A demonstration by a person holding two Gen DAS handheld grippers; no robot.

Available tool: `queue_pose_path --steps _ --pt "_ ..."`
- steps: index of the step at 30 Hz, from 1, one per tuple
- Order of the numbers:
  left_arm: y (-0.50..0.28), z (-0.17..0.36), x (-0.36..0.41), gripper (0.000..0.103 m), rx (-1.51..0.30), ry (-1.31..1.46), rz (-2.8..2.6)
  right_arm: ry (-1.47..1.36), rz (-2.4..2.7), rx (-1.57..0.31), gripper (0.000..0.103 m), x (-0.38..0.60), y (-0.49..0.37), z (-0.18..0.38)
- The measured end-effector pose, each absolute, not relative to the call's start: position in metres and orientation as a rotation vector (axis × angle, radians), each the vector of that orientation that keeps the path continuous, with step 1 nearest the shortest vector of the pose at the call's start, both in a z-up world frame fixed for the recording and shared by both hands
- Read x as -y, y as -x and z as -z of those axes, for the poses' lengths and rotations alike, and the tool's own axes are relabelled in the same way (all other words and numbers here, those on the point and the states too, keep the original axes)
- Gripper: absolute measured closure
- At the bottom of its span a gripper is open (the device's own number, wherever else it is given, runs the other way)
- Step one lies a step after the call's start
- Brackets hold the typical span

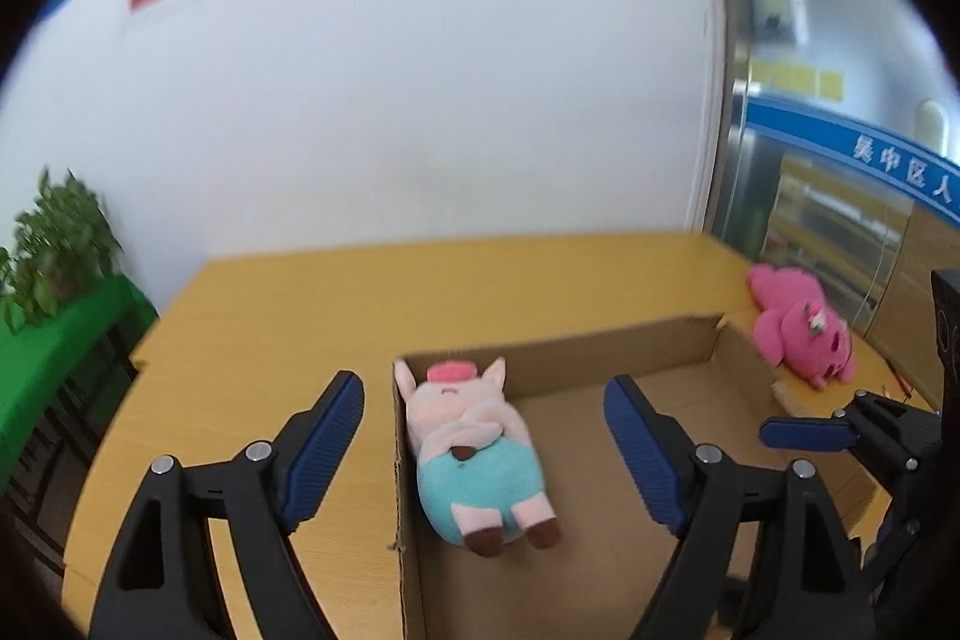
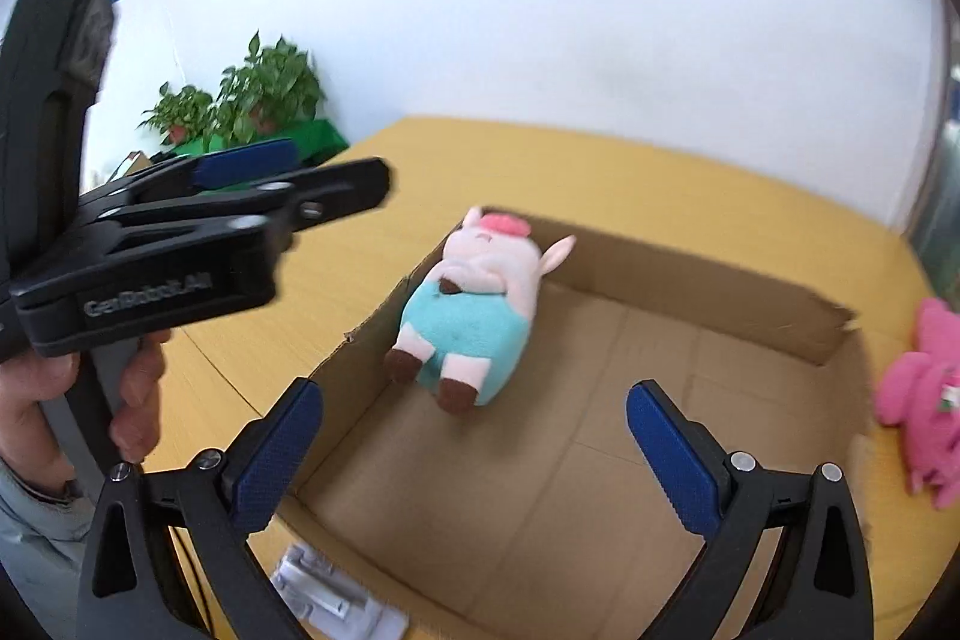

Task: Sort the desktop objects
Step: 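Lower the plush pig into the box and open the left tool, then move the left tool to the black charger box and grasp it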

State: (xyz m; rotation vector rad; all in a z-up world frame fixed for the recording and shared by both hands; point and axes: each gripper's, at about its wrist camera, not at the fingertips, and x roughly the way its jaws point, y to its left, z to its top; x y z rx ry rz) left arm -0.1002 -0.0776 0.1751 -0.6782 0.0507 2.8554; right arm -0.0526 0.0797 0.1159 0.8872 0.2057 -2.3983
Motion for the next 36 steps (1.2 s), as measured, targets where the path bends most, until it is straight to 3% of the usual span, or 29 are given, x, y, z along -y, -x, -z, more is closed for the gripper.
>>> queue_pose_path --steps 5,13,23,36 --pt "0.019 -0.195 0.08 0.019 0.039 0.52 -2.87 -0.74 2.557 -0.268 0.0 -0.114 -0.018 -0.145" --pt "-0.044 -0.179 0.051 0.019 0.105 0.55 -2.815 -0.65 2.571 -0.211 0.0 -0.169 -0.084 -0.173" --pt "-0.1 -0.124 0.024 0.019 0.126 0.702 -2.695 -0.675 2.6 -0.117 0.0 -0.228 -0.121 -0.148" --pt "-0.117 -0.078 0.01 0.021 0.138 0.802 -2.578 -0.816 2.611 -0.029 0.0 -0.255 -0.123 -0.099"
